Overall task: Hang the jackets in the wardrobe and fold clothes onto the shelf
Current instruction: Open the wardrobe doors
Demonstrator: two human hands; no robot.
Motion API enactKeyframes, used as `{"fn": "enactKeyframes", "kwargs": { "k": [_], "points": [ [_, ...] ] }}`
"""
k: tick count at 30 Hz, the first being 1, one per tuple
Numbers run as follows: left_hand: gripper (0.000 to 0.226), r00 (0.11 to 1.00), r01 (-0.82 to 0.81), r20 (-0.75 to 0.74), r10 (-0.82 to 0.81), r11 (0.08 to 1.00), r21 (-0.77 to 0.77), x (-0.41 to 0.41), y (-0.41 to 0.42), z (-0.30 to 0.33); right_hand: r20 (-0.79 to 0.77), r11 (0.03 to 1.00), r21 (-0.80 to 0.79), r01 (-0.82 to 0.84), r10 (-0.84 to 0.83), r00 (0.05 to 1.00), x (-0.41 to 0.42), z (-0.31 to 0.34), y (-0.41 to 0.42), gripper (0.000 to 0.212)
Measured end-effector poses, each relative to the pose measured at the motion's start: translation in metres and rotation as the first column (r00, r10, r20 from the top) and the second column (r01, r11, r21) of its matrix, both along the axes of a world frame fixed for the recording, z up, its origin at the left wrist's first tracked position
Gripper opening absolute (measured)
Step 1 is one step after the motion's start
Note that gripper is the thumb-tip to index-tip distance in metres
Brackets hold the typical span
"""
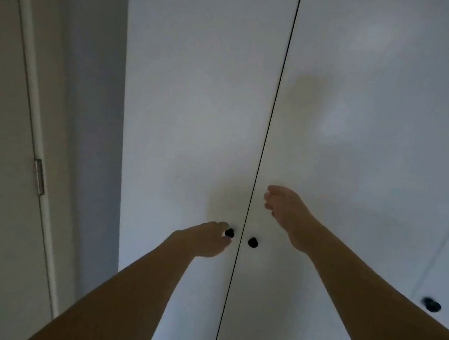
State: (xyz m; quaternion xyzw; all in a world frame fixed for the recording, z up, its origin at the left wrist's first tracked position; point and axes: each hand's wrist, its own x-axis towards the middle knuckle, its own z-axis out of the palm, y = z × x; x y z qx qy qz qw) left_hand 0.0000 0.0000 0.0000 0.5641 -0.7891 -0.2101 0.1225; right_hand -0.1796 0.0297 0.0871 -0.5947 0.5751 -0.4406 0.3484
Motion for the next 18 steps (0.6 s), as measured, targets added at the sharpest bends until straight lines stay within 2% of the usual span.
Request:
{"fn": "enactKeyframes", "kwargs": {
  "k": [3,7,9,12,14,18],
  "points": [
    [0.049,1.000,-0.020,0.007,0.020,1.000,0.003,-0.019,-0.020,-0.014,-0.041,0.999,-0.042,-0.036,0.034,0.999,-0.005,-0.013,-0.023,0.042],
    [0.051,0.996,-0.067,-0.050,0.069,0.997,0.037,-0.031,-0.042,-0.042,-0.015,0.997,-0.063,-0.049,0.048,0.999,-0.010,-0.034,-0.051,0.041],
    [0.050,0.996,-0.081,0.036,0.082,0.996,-0.040,-0.033,-0.045,-0.053,0.004,0.997,-0.074,-0.033,0.034,0.999,-0.008,-0.039,-0.060,0.040],
    [0.037,0.974,-0.122,0.148,0.170,0.950,-0.287,-0.040,-0.047,-0.058,-0.012,0.994,-0.108,-0.013,0.012,1.000,-0.002,-0.039,-0.067,0.038],
    [0.030,0.973,-0.152,0.104,0.205,0.913,-0.378,-0.047,-0.044,-0.059,-0.009,0.990,-0.141,0.000,-0.001,1.000,0.006,-0.033,-0.065,0.036],
    [0.022,0.976,-0.176,0.041,0.213,0.887,-0.427,-0.046,-0.024,-0.065,-0.052,0.980,-0.194,-0.029,0.020,0.998,0.021,-0.025,-0.049,0.038]
  ]
}}
